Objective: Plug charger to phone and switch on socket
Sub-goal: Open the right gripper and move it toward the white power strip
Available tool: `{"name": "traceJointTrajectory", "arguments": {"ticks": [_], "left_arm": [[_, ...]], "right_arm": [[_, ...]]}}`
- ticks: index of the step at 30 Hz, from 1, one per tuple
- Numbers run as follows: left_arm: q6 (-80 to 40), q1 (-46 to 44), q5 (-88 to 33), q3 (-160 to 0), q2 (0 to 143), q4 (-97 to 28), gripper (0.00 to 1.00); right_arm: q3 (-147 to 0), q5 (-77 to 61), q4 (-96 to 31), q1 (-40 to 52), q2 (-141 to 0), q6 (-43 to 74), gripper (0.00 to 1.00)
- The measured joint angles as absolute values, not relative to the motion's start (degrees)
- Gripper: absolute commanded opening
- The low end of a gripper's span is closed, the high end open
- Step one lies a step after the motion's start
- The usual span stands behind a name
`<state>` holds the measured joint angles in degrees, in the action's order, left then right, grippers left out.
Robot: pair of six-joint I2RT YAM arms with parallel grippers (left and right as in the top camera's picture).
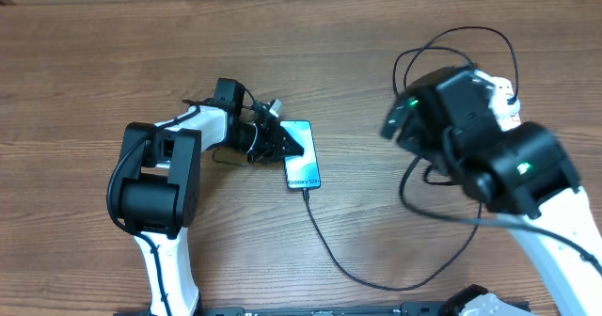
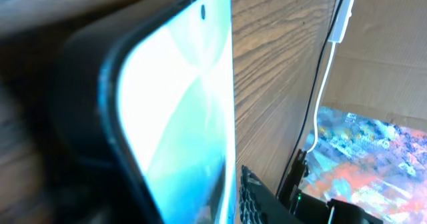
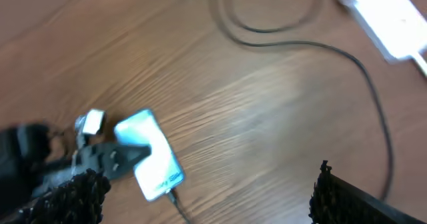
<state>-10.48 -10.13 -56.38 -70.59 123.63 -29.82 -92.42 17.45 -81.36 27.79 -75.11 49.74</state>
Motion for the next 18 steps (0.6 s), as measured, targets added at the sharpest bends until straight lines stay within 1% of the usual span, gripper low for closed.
{"name": "traceJointTrajectory", "arguments": {"ticks": [4, 6, 11, 18], "left_arm": [[-10.26, -10.15, -55.96, -71.0, 123.63, -30.61, 0.35], [-10.26, -10.15, -55.72, -71.2, 123.55, -30.98, 0.38], [-10.04, -10.61, -52.34, -72.12, 122.76, -33.56, 0.4], [-10.07, -10.9, -47.07, -72.93, 121.19, -34.98, 0.44]], "right_arm": [[-92.42, 15.05, -82.43, 21.23, -75.11, 51.42, 1.0], [-92.42, 13.98, -82.76, 18.87, -75.11, 51.83, 1.0], [-92.42, 12.38, -82.74, 14.24, -75.11, 52.31, 1.0], [-92.42, 12.19, -82.32, 12.36, -75.11, 52.45, 1.0]]}}
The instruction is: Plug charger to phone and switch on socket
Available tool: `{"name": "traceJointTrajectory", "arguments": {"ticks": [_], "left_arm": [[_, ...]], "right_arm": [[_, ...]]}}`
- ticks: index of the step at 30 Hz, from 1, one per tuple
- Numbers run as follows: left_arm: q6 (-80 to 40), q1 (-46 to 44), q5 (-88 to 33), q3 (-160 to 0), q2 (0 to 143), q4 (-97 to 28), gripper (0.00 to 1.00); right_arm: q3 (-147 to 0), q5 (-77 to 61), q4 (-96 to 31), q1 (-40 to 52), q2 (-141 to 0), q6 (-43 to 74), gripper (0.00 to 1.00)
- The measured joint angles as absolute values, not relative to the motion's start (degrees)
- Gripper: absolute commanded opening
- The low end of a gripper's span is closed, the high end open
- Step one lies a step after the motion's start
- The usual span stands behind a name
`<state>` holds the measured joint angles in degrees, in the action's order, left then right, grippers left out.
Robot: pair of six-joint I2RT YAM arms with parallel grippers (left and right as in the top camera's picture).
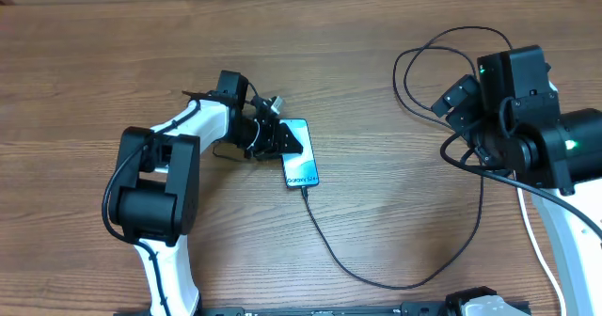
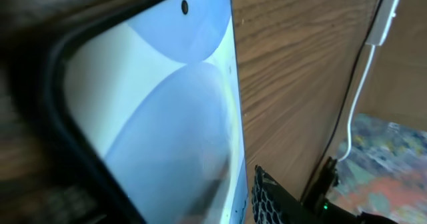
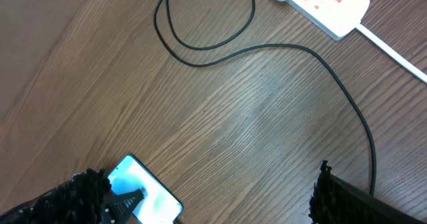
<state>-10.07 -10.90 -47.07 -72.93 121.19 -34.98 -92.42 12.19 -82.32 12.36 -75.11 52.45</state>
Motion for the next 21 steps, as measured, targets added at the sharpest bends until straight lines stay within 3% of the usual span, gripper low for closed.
{"name": "traceJointTrajectory", "arguments": {"ticks": [13, 16, 18, 19, 21], "left_arm": [[-5.56, -10.9, -44.34, -74.48, 120.97, -35.11, 0.48], [-5.56, -10.9, -44.71, -74.7, 120.97, -34.85, 0.7], [-5.48, -10.92, -45.39, -75.29, 120.81, -34.72, 0.95], [-5.41, -10.94, -45.76, -75.66, 120.6, -34.68, 1.0], [-5.41, -11.11, -45.74, -76.2, 120.18, -34.44, 1.0]], "right_arm": [[-92.42, 12.91, -78.54, 12.36, -75.4, 52.45, 1.0], [-92.42, 13.15, -77.76, 12.36, -75.81, 52.45, 1.0], [-92.42, 13.52, -77.36, 12.34, -76.31, 52.47, 1.0], [-92.42, 13.58, -77.23, 12.16, -76.66, 52.49, 1.0], [-92.42, 13.58, -77.1, 11.44, -77.3, 52.47, 1.0]]}}
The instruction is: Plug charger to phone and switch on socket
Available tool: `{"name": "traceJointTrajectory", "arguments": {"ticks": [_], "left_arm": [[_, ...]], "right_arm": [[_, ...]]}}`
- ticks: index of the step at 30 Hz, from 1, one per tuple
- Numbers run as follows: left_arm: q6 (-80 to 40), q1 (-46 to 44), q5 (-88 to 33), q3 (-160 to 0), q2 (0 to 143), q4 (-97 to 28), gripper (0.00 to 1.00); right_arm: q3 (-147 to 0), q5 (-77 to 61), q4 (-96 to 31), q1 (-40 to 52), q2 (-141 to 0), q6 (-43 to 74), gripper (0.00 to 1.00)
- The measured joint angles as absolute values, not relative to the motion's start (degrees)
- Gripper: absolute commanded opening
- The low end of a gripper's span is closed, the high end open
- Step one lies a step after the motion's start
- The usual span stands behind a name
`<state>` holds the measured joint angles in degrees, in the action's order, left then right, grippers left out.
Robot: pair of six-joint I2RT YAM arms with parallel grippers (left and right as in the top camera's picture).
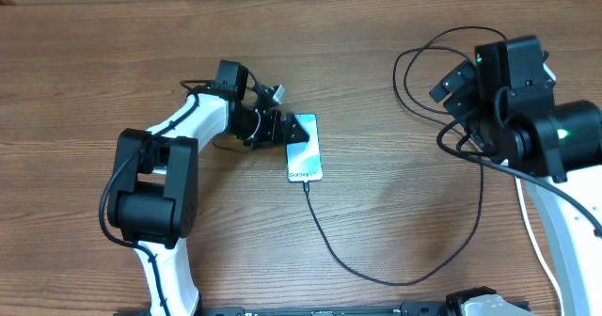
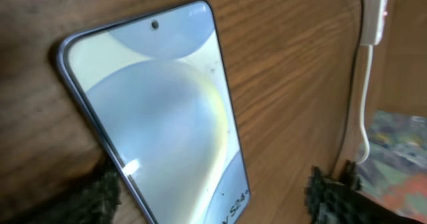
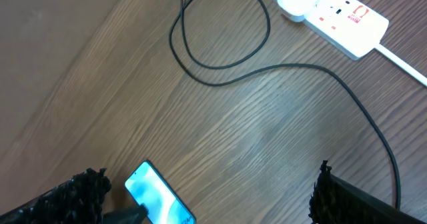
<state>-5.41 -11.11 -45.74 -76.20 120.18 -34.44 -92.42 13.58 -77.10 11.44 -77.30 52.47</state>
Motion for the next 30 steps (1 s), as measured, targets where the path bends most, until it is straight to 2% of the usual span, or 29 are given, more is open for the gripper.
{"name": "traceJointTrajectory", "arguments": {"ticks": [2, 4, 6, 9, 11, 12, 15, 22, 30], "left_arm": [[-5.56, -11.16, -45.15, -77.12, 120.11, -35.0, 1.0], [-5.56, -11.09, -44.16, -78.04, 120.25, -36.42, 1.0], [-5.54, -10.76, -42.13, -79.7, 120.51, -39.27, 1.0], [-5.56, -9.72, -37.1, -82.7, 120.68, -44.42, 1.0], [-5.56, -8.6, -32.67, -84.73, 120.68, -47.68, 1.0], [-5.56, -8.01, -30.81, -85.78, 120.66, -48.9, 1.0], [-5.56, -6.44, -25.5, -89.34, 119.02, -50.24, 1.0], [-5.56, -5.54, -19.11, -92.62, 99.63, -53.28, 1.0], [-5.56, -5.54, -4.84, -94.61, 72.34, -64.47, 1.0]], "right_arm": [[-92.42, 13.56, -77.17, 9.78, -77.8, 52.45, 0.97], [-92.42, 13.28, -77.56, 7.35, -77.95, 52.34, 0.89], [-92.42, 12.45, -78.13, 3.99, -77.95, 52.23, 0.77], [-92.42, 10.72, -78.72, -2.5, -78.04, 52.29, 0.51], [-92.42, 8.78, -77.56, -7.55, -78.48, 50.72, 0.4], [-92.42, 7.84, -76.34, -10.2, -79.07, 49.45, 0.27], [-92.44, 6.11, -73.69, -16.14, -82.26, 47.16, 0.04], [-92.44, 3.6, -68.1, -24.49, -97.36, 45.1, 0.04], [-92.42, 1.34, -62.67, -26.37, -111.28, 42.5, 0.04]]}}
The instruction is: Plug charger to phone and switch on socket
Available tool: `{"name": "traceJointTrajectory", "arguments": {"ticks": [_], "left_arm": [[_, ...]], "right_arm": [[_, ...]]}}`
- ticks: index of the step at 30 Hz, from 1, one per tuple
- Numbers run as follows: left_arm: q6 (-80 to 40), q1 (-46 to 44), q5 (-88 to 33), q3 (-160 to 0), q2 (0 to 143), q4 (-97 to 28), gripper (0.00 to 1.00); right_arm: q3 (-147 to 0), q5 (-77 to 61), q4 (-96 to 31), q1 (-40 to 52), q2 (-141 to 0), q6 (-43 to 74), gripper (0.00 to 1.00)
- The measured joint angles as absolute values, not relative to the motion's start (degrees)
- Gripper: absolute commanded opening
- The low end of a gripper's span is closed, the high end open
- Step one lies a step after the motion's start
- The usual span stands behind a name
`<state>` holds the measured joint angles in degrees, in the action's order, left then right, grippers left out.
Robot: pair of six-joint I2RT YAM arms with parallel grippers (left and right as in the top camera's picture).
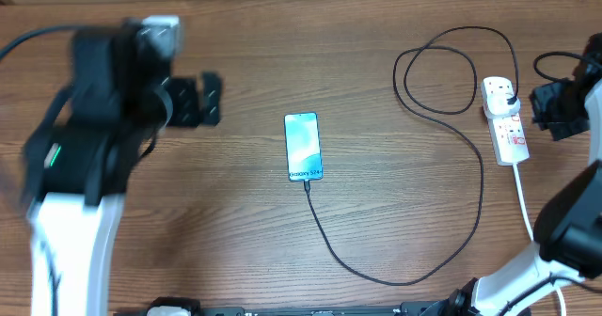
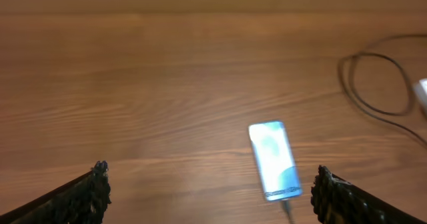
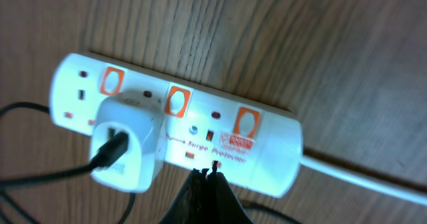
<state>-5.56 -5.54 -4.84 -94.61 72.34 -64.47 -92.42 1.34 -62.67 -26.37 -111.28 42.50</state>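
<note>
The phone (image 1: 303, 147) lies flat mid-table with its screen lit, also seen in the left wrist view (image 2: 275, 161). A black cable (image 1: 376, 274) runs from its lower end round to the white charger (image 3: 130, 141), which is plugged into the white power strip (image 3: 267, 144) with orange switches. My right gripper (image 3: 207, 175) is shut, its tips touching the strip's near edge beside the charger. My left gripper (image 2: 213, 197) hangs open high above the table, left of the phone and holding nothing.
The strip (image 1: 506, 128) lies at the table's far right, with its white cord (image 1: 527, 213) running toward the front edge. The black cable makes a loop (image 1: 437, 71) at the back right. My left arm (image 1: 85, 156) stands blurred over the table's left side.
My left gripper was low at the phone's upper edge and is now raised and away to the left. My right gripper was open above the table and is now shut against the power strip.
My left gripper was first pressed against the slightly skewed phone, its cable plugged in, with the right arm high and open. By 1.0 s ago the phone lay straighter and the right wrist faced the strip. Now the left has left the phone and the right touches the strip.
</note>
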Motion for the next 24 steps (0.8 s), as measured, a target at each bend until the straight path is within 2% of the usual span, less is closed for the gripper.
{"name": "traceJointTrajectory", "arguments": {"ticks": [9, 24], "left_arm": [[-5.54, -5.54, 1.98, -94.61, 61.56, -69.34, 1.0], [-5.54, -5.54, 2.46, -94.54, 60.64, -70.0, 1.0]], "right_arm": [[-92.42, -0.43, -57.36, -26.37, -117.32, 40.6, 0.04], [-92.42, -2.81, -52.51, -26.37, -119.92, 40.25, 0.04]]}}
